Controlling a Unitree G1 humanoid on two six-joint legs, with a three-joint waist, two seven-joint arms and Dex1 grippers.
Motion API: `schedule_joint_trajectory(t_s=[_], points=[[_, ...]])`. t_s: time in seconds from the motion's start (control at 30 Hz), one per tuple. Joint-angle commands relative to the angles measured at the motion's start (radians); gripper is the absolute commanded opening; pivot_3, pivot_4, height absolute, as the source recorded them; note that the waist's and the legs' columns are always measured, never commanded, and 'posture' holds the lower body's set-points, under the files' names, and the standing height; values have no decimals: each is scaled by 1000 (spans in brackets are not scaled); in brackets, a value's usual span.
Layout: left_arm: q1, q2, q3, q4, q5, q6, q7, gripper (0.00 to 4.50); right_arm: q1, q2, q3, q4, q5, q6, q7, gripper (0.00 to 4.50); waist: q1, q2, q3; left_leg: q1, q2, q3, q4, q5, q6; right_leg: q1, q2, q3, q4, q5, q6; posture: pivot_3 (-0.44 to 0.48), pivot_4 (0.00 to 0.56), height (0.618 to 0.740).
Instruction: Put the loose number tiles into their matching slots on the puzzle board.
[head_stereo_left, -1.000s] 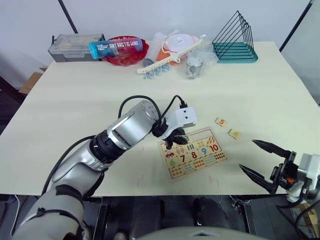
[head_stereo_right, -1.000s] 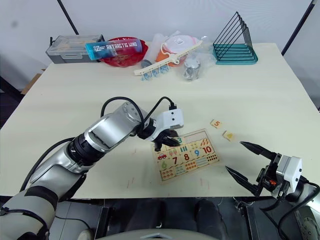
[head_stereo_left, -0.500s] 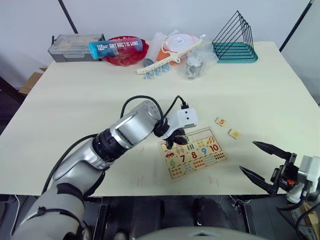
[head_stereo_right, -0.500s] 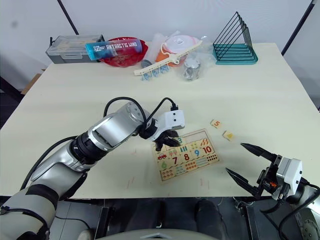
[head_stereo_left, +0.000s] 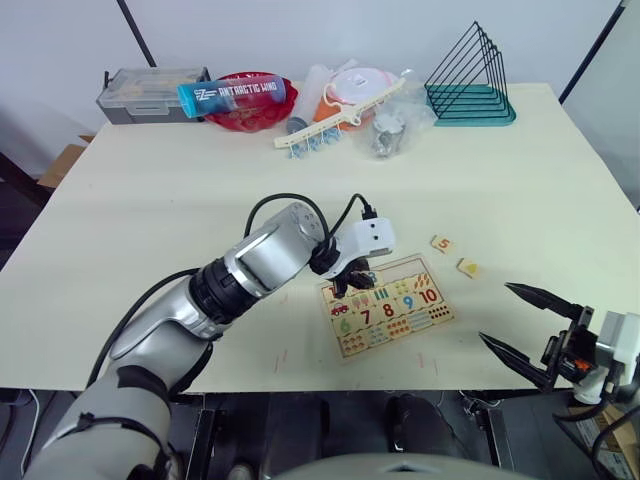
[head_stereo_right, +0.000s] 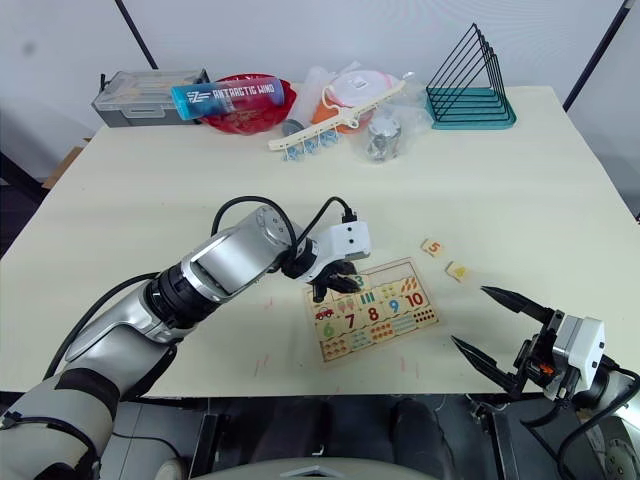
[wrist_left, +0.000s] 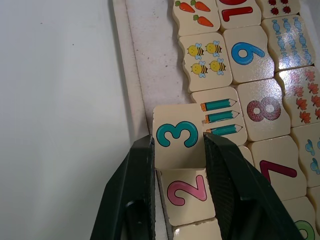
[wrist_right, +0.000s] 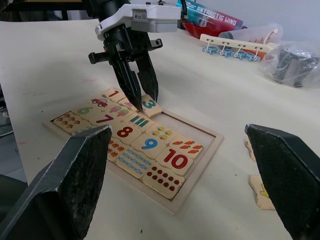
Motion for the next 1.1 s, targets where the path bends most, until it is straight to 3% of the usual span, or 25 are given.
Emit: schedule_joint_trajectory(t_s=[0.03, 0.43, 0.5, 0.53, 0.67, 0.7, 1.1], points=[[-18, -7, 3, -4, 11, -18, -1, 925, 1, -1, -11, -6, 4, -20, 3, 4500, 0, 0, 0, 0, 0, 0, 0, 0, 0, 0, 0, 0, 0, 0, 0, 0, 150, 740], [-12, -25, 8, 10, 2, 2, 6, 925, 8, 1, -19, -2, 2, -26, 2, 4500, 0, 0, 0, 0, 0, 0, 0, 0, 0, 0, 0, 0, 0, 0, 0, 0, 150, 740], [-14, -27, 12, 7, -3, 9, 4, 1982, 8, 1, -20, 0, 1, -28, 3, 4500, 0, 0, 0, 0, 0, 0, 0, 0, 0, 0, 0, 0, 0, 0, 0, 0, 150, 740], [-15, -27, 13, 5, -4, 11, 4, 2206, 8, 1, -20, 2, 0, -29, 3, 4500, 0, 0, 0, 0, 0, 0, 0, 0, 0, 0, 0, 0, 0, 0, 0, 0, 150, 740], [-23, -23, 29, -6, -12, 23, 1, 4168, 9, 0, -20, 7, 0, -35, 5, 4500, 0, 0, 0, 0, 0, 0, 0, 0, 0, 0, 0, 0, 0, 0, 0, 0, 150, 740], [-26, -22, 33, -9, -15, 27, -1, 4479, 10, 0, -20, 9, 0, -37, 6, 4500, 0, 0, 0, 0, 0, 0, 0, 0, 0, 0, 0, 0, 0, 0, 0, 0, 150, 740], [-40, 2, 169, 28, -90, 10, -25, 4479, 14, -1, -20, 13, -2, -45, 3, 4500, 0, 0, 0, 0, 0, 0, 0, 0, 0, 0, 0, 0, 0, 0, 0, 0, 150, 740]])
